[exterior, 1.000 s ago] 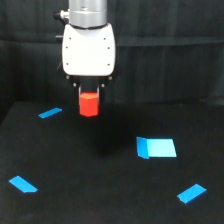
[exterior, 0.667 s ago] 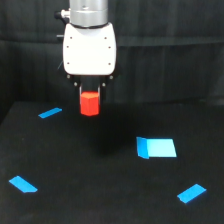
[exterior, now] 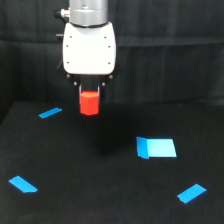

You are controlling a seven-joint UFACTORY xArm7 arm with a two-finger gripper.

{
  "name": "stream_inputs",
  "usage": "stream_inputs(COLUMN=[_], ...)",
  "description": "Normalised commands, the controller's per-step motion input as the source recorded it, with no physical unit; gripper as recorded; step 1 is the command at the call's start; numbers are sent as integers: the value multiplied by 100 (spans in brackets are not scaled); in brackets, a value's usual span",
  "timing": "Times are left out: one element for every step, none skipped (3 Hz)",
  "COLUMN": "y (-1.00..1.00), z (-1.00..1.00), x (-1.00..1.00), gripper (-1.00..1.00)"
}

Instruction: Pick up the red object from the table

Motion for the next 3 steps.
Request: stream_inputs(y=[-1, -9, -6], z=[9, 15, 5], x=[3, 10, -3], gripper=[-99, -94, -100])
